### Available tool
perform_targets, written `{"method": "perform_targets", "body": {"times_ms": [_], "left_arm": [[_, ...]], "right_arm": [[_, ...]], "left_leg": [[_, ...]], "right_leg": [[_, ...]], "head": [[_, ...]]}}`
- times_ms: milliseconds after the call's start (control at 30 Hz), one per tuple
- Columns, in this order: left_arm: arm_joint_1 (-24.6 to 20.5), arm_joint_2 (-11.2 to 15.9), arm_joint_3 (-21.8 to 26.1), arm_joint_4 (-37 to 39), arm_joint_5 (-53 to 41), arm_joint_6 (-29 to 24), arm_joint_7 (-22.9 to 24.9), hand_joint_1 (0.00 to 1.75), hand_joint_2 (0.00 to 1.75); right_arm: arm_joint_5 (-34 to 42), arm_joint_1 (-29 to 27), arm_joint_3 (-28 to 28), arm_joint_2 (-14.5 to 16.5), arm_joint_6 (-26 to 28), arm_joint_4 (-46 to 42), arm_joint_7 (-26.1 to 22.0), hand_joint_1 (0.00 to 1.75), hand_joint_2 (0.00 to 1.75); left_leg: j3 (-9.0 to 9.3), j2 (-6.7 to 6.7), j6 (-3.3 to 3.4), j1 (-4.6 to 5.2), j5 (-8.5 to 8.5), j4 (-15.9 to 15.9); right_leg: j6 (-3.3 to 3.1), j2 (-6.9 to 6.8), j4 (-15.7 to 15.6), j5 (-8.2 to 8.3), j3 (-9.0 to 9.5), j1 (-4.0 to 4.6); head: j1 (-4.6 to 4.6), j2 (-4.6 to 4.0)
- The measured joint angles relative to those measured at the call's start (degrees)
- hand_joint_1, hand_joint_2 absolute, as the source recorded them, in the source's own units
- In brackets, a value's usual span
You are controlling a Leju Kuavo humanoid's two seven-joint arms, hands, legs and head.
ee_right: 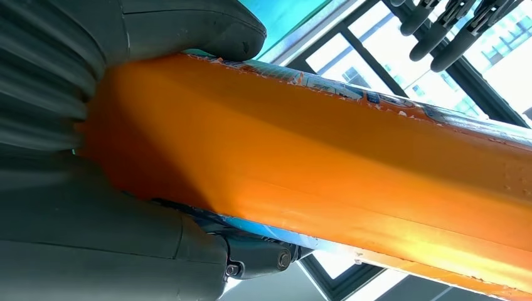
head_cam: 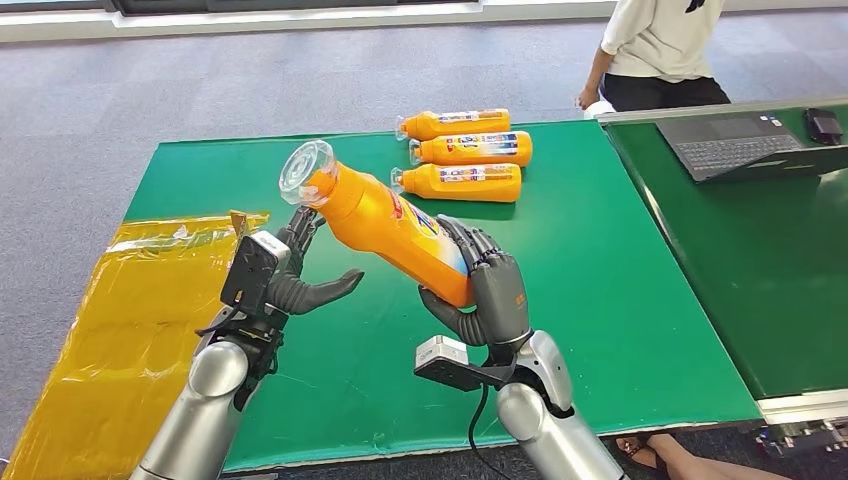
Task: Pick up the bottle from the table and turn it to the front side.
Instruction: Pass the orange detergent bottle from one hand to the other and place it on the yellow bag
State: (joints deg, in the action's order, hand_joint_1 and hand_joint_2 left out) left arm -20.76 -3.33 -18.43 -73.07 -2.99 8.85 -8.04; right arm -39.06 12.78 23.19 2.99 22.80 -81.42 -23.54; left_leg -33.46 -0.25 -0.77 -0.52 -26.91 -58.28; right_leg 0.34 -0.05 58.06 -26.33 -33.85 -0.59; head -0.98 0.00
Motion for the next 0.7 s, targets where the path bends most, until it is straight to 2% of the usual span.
{"method": "perform_targets", "body": {"times_ms": [700], "left_arm": [[1.79,0.28,-0.91,-3.58,3.01,2.03,-0.28,0.00,1.75]], "right_arm": [[0.03,0.02,0.00,-0.04,0.42,0.55,-0.36,1.75,1.75]], "left_leg": [[0.00,0.00,0.00,0.00,0.00,0.00]], "right_leg": [[0.00,0.00,0.00,0.00,0.00,0.00]], "head": [[0.00,0.00]]}}
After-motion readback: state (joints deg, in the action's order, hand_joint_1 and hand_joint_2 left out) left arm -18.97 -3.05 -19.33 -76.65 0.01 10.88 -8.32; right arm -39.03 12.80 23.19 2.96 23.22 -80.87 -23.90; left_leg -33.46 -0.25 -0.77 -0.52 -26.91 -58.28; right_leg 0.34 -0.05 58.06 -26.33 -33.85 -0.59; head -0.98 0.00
